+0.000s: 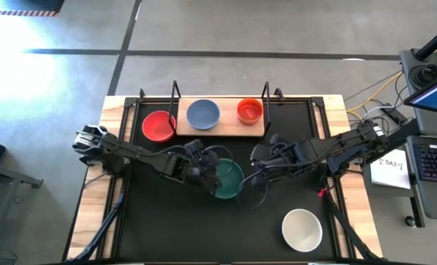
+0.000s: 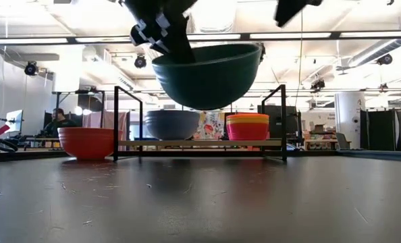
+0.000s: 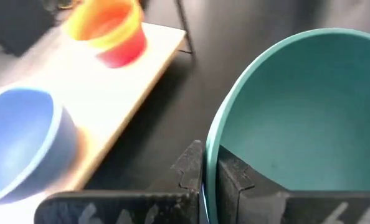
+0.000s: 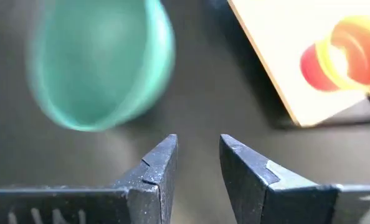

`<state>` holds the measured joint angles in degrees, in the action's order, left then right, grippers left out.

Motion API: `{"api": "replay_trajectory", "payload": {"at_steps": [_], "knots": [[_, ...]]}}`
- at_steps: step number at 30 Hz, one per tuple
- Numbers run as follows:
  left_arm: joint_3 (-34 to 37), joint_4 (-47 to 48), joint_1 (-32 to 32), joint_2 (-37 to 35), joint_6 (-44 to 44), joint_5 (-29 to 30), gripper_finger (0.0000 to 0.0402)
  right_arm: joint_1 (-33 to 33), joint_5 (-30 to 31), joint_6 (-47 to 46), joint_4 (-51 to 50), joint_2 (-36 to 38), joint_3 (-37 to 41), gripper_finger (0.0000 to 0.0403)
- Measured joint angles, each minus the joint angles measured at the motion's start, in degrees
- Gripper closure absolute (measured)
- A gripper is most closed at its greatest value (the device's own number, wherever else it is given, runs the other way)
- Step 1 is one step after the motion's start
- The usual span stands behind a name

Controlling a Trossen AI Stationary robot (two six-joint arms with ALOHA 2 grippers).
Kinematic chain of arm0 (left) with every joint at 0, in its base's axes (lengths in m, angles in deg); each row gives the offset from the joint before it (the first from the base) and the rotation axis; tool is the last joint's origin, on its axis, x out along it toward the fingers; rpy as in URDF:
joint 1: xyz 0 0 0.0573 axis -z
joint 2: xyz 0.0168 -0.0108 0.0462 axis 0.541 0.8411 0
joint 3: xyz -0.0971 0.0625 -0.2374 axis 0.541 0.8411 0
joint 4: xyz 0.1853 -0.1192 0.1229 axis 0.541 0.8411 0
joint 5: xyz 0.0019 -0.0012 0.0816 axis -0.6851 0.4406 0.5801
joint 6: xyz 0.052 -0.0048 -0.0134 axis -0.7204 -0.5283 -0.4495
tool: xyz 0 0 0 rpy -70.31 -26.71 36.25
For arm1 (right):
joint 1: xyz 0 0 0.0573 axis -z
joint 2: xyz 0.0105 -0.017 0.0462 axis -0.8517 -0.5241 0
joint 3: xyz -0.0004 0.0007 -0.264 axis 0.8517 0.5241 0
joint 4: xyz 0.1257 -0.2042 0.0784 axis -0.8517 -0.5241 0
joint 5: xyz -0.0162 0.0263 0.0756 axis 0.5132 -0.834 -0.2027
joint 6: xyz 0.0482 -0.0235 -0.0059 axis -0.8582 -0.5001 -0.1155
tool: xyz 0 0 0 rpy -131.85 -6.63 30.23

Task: Place and stack bowls onto a shelf
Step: Stack the green bowl on top of the blue bowl on the shelf

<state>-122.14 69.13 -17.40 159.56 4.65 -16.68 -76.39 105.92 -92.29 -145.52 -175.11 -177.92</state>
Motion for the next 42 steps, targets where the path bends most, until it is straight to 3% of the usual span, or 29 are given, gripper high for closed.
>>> {"api": "replay_trajectory", "payload": {"at_steps": [4, 9, 19, 31, 36, 42], "knots": [[0.0, -0.3, -1.6, -0.1, -2.1, 0.8, 0.0401, 0.1, 0.0, 3.2, 5.7, -0.1, 0.0, 0.0294], [0.0, 2.6, -4.3, -0.5, -5.6, 3.4, 0.0401, 1.9, 1.9, 3.2, 4.3, 0.0, 0.0, 0.0294], [0.0, 4.0, -19.0, -6.9, -15.3, 4.1, 0.0401, 5.7, 2.9, 2.4, -4.4, 0.8, 0.0, 0.0294], [0.0, 2.8, -45.6, -9.1, -16.8, -14.8, 0.0402, 5.7, -0.7, -1.4, -10.7, 1.9, 0.0, 0.0294], [0.0, 2.2, -48.1, -6.8, -16.8, -20.0, 0.0402, 5.7, -0.7, -1.2, -10.7, 1.9, 0.0, 0.0294], [0.0, 2.1, -48.3, -4.1, -17.3, -20.4, 0.0402, 5.7, -0.8, -1.2, -10.9, 1.9, 0.0, 0.0294]]}}
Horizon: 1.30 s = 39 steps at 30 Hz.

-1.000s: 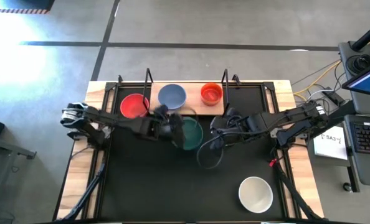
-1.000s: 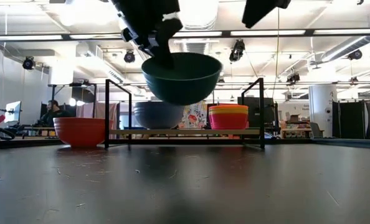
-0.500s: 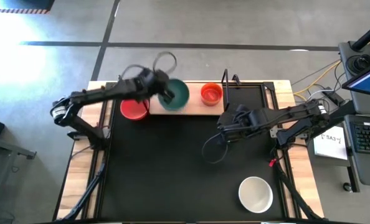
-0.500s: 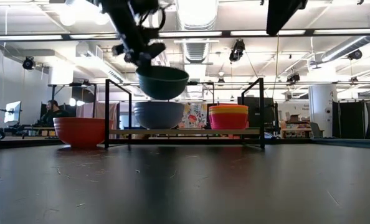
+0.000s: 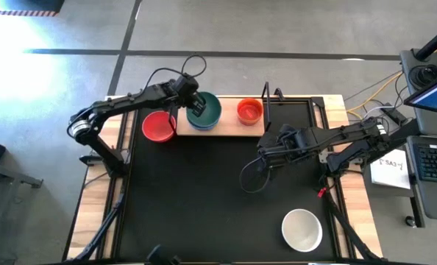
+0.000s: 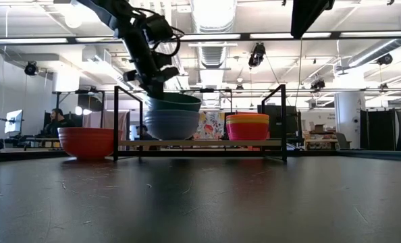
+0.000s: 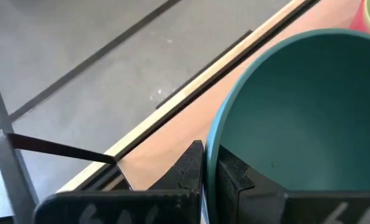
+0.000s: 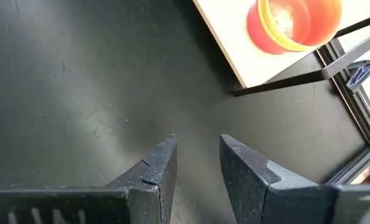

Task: Place and stack bowls onto a shelf
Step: Stack the green bowl on top of the blue bowl on the shelf

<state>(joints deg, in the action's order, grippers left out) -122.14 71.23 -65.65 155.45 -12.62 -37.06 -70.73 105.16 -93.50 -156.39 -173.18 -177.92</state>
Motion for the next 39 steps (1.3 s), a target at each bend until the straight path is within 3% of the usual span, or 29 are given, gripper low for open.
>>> {"api": "replay_trajectory", "payload": {"at_steps": [12, 28, 31, 36, 39], "knots": [[0.0, 0.2, -0.4, 1.2, 1.3, -1.0, 0.0392, 0.0, -1.0, 0.0, -0.2, 0.0, 0.0, 0.0294], [0.0, 3.3, -0.4, 0.2, -3.2, -0.7, 0.0291, 0.0, -1.5, -0.2, -0.9, 0.0, 0.0, 0.0294], [0.0, 3.2, -0.4, 0.2, -3.0, -0.8, 0.0303, 0.0, -1.6, -0.2, -0.9, 0.0, 0.0, 0.0294], [0.0, 3.0, -0.4, 0.2, -2.6, -0.8, 0.0378, 0.0, -1.6, -0.2, -0.9, 0.0, 0.0, 0.0294], [0.0, 2.9, -0.5, 0.2, -1.8, -0.9, 0.0393, 0.0, -1.6, -0.2, -0.9, 0.0, 0.0, 0.0294]]}}
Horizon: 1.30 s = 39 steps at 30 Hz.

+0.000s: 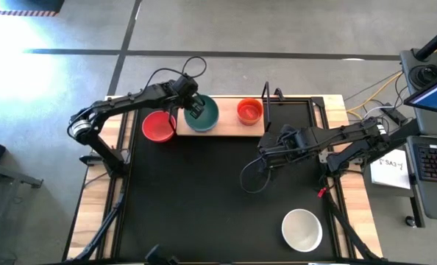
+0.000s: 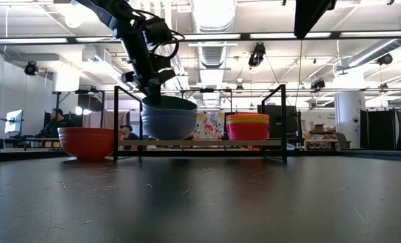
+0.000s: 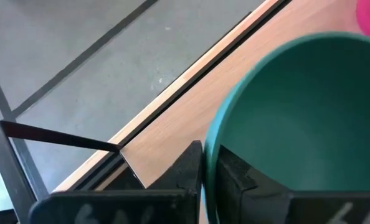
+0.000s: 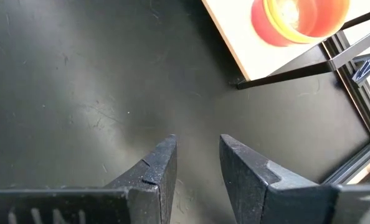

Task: Place and stack bowls onto a shelf
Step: Stack the green bowl on top of the blue bowl on the shelf

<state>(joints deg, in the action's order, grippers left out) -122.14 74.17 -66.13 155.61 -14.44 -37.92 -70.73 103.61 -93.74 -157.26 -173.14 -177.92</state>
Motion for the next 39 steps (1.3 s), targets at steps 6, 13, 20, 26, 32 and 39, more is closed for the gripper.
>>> {"api": "replay_trajectory", "payload": {"at_steps": [6, 13, 20, 26, 32, 39], "knots": [[0.0, -0.5, -0.1, -0.7, 0.3, -0.1, 0.0399, 0.0, 0.0, 0.0, 0.0, 0.0, 0.0, 0.0294], [0.0, -0.5, -0.9, -2.1, 1.6, -8.9, 0.0400, 0.0, 0.0, 0.0, 0.0, 0.0, 0.0, 0.0294], [0.0, 3.0, -1.0, -2.1, 2.1, -10.2, 0.0401, 0.0, -1.1, -0.8, 0.0, 0.0, 0.0, 0.0294], [0.0, 3.1, -1.4, -1.9, 2.1, -9.1, 0.0400, 0.0, -1.2, -0.7, 0.0, 0.0, 0.0, 0.0294], [0.0, 2.3, -1.6, -0.8, 1.7, -9.1, 0.0380, 0.0, -1.1, -0.5, 0.0, 0.0, 0.0, 0.0294], [0.0, 1.1, -1.8, 0.8, 1.5, -9.1, 0.0340, 0.0, -1.3, -0.4, 0.0, 0.0, 0.0, 0.0294]]}}
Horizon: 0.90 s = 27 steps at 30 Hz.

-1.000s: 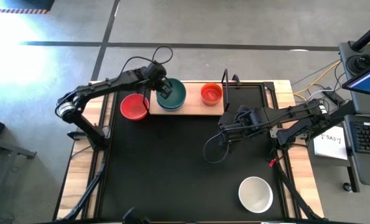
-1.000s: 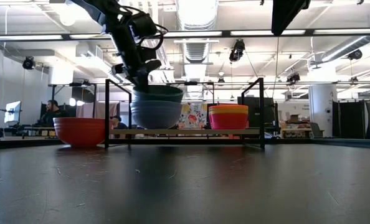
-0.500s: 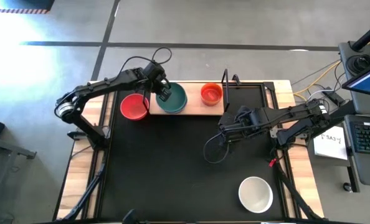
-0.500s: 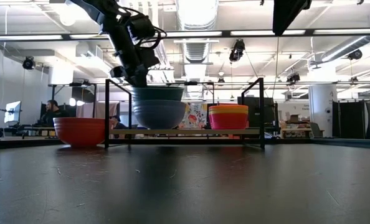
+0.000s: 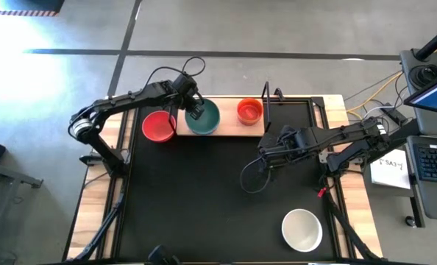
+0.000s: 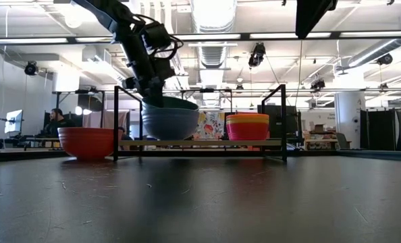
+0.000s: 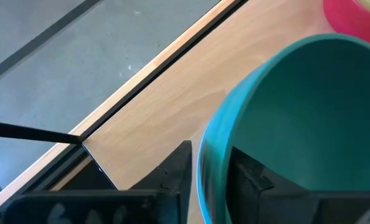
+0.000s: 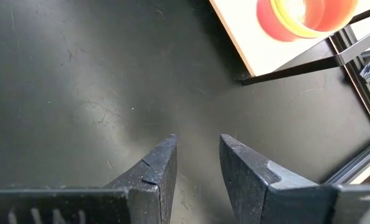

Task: Place and stack bowls onto a shelf
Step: Stack the green bowl on top of the blue bowl on the shelf, then stack the white bowl on top of the green bowl on the shelf

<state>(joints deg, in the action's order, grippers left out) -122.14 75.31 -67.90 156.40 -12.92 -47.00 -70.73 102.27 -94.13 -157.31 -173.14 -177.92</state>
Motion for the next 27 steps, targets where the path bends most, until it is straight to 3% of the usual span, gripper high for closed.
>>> {"api": "replay_trajectory", "payload": {"at_steps": [6, 13, 20, 27], "knots": [[-0.4, 0.4, -0.2, -0.8, -1.7, 0.1, 0.0300, 0.0, 0.0, 0.0, -0.1, 0.0, 0.0, 0.0294], [-5.9, 3.0, -0.2, -1.2, -2.9, 0.1, 0.0268, 0.0, 0.0, 0.0, -0.1, 0.0, 0.0, 0.0294], [-10.1, 7.0, 0.9, -1.3, -4.9, 0.5, 0.0262, 0.0, -0.4, -0.3, -0.4, 0.0, 0.0, 0.0294], [-14.5, 6.8, 2.5, -2.1, -5.9, 3.1, 0.0262, -1.1, -7.2, -7.1, -0.8, 0.0, 0.0, 0.0294]]}}
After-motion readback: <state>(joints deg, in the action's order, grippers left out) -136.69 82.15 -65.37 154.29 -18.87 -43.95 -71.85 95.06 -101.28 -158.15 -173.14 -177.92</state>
